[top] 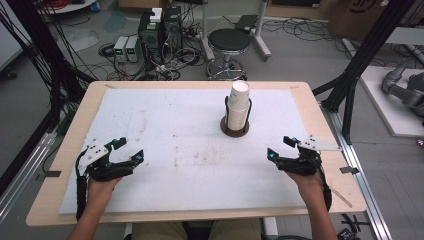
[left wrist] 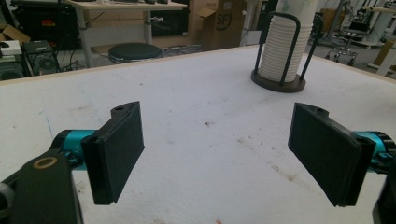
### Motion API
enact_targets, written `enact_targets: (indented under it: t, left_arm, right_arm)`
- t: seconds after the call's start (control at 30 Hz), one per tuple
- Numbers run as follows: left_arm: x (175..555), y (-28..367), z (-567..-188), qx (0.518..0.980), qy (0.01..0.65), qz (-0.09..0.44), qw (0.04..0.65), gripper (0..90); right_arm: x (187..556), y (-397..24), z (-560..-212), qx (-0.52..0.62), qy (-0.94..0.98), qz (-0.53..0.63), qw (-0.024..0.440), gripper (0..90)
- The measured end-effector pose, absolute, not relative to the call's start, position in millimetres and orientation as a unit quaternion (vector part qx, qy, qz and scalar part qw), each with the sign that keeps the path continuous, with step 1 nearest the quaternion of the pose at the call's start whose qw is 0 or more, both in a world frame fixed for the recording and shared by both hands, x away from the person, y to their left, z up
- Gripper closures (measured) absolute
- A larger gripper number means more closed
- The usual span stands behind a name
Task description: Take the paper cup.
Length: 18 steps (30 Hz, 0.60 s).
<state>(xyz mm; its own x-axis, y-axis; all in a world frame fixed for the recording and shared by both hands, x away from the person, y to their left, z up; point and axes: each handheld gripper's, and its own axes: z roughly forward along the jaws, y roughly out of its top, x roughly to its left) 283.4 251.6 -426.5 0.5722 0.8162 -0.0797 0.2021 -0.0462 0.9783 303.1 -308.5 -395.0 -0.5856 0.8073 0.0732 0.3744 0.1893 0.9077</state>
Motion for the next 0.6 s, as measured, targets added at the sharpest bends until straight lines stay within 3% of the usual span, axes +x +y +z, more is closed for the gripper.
enact_targets:
  t: [0.6]
  left_arm:
    - [287,247,-430,0.674,0.376,0.25,0.585,18.0]
  right_arm:
    - [372,-278,-330,0.371,0.744,0.51,0.221,19.0]
